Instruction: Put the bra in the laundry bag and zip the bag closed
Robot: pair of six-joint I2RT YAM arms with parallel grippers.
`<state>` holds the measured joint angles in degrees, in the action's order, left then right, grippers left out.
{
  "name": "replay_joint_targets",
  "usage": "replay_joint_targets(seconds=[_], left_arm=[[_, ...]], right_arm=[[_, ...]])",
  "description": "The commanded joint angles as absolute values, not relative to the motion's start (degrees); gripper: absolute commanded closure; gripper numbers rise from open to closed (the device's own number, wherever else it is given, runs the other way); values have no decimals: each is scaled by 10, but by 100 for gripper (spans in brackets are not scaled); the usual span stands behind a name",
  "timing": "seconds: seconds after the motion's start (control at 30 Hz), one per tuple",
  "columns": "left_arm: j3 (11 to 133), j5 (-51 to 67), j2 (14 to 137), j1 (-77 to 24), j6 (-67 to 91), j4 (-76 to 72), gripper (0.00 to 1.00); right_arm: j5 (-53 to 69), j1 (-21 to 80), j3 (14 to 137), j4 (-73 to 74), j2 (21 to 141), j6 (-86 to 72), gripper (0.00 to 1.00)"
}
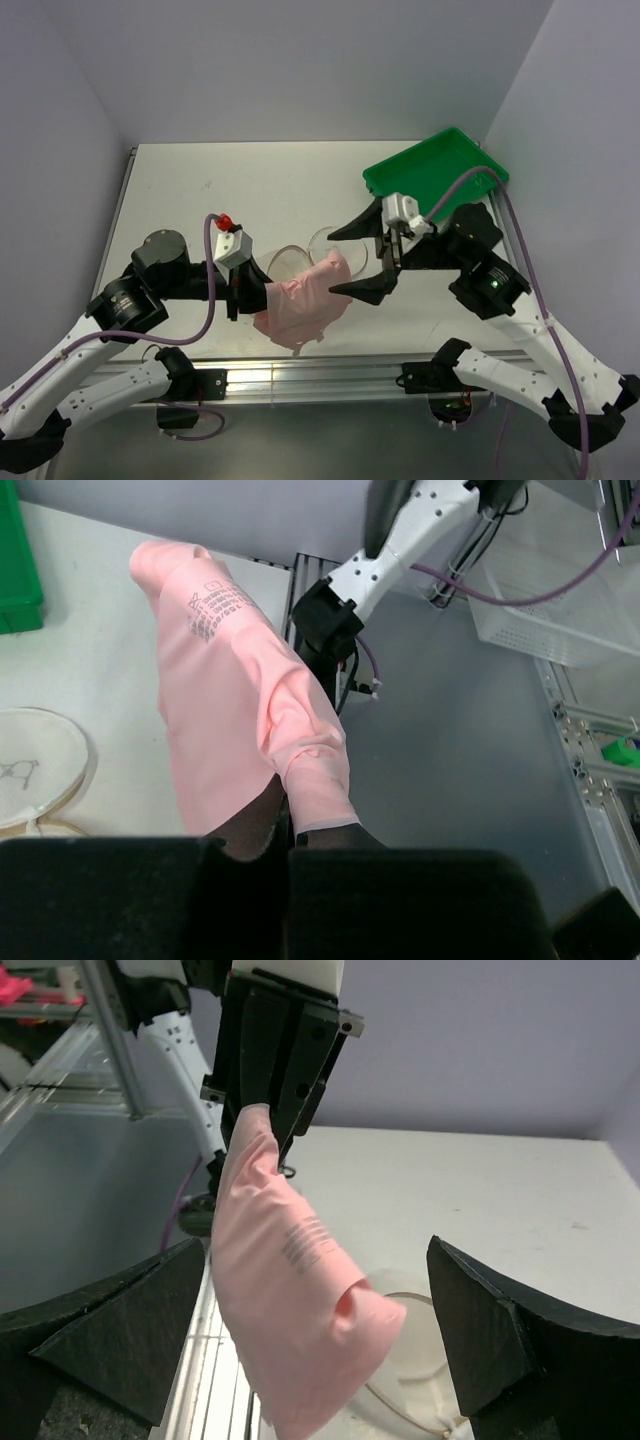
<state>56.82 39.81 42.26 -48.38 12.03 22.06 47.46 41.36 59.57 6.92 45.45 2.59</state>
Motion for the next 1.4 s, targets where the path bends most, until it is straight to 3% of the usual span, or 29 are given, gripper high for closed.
replay_joint_targets(seconds=[0.0,0.2,0.5,0.73,0.93,1.0,1.1,1.13,1.2,1.23,1.33,1.37], left_arm=[[586,442,427,-483,100,204,100],[592,454,446,-483,94,202,100],[604,439,446,-483,85,215,100],[603,444,449,-483,88,209,100],[601,439,449,-483,88,209,100],[600,439,447,-483,87,210,100],[599,432,445,-483,86,217,99],[599,426,442,-483,88,218,96],[595,407,432,-483,91,221,68],[593,400,427,-483,96,222,44],[588,367,406,-483,105,231,20],[585,359,394,-483,106,234,18]], right_arm=[[539,413,631,79,497,16,0],[582,430,654,105,550,2,0],[570,468,573,72,537,-42,1],[550,481,530,37,530,-63,8],[541,483,516,11,523,-80,38],[531,483,508,5,519,-87,57],[523,483,501,3,514,-93,76],[518,483,500,4,513,-92,81],[496,483,499,9,506,-90,89],[488,484,499,12,504,-89,94],[463,483,496,16,493,-88,97],[455,483,495,16,489,-90,98]])
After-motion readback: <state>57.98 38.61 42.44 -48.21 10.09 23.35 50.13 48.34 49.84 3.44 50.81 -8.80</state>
